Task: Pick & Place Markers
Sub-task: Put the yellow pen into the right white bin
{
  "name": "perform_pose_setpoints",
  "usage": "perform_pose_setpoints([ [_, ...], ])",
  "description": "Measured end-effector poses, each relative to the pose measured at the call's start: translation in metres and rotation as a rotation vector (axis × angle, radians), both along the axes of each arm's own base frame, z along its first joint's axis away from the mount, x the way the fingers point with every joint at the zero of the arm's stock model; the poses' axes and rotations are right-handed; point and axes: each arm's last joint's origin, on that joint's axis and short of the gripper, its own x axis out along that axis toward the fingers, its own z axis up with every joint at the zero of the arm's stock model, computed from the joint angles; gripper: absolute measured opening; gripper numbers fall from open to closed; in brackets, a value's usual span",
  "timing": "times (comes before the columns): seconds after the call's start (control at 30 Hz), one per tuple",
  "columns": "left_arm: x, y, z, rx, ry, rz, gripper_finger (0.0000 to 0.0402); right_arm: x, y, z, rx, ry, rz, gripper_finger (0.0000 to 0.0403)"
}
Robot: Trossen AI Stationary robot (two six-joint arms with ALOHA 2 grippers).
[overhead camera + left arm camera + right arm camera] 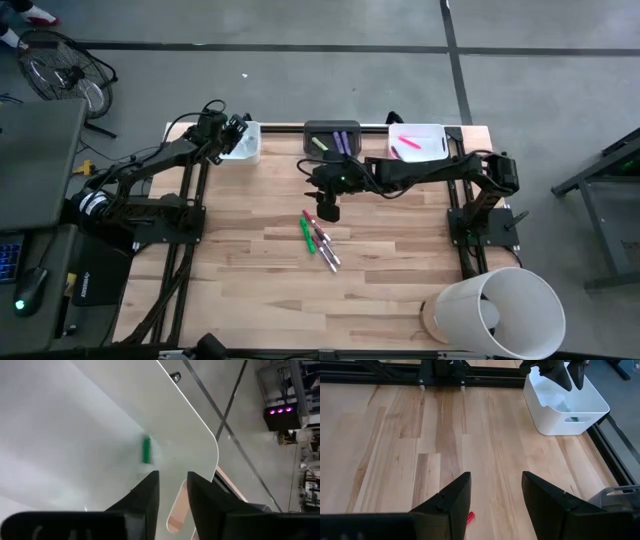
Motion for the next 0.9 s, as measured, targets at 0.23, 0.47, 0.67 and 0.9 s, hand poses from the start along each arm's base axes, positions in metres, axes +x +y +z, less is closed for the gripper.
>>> perform_pose_setpoints([
  [0.23,0.000,0.000,0.000,0.034,0.060,-0.065,0.0113,0.000,0.000,0.000,0.000,0.000,0.001,0.0165],
  [0.47,0.006,0.005,0.010,0.257,0.214,-0.348,0.0113,0.000,0.000,-0.001,0.004,0.009,0.005,0.0165],
  [0.67,0.015,0.007,0.026,0.454,0.232,-0.657,0.0113,-0.007,-0.001,0.002,0.012,0.045,-0.044,0.0165],
  [0.9,0.019,-0.002,0.040,0.629,0.205,-0.967,0.0113,-0.013,0.001,0.001,-0.028,0.115,0.046,0.0165],
])
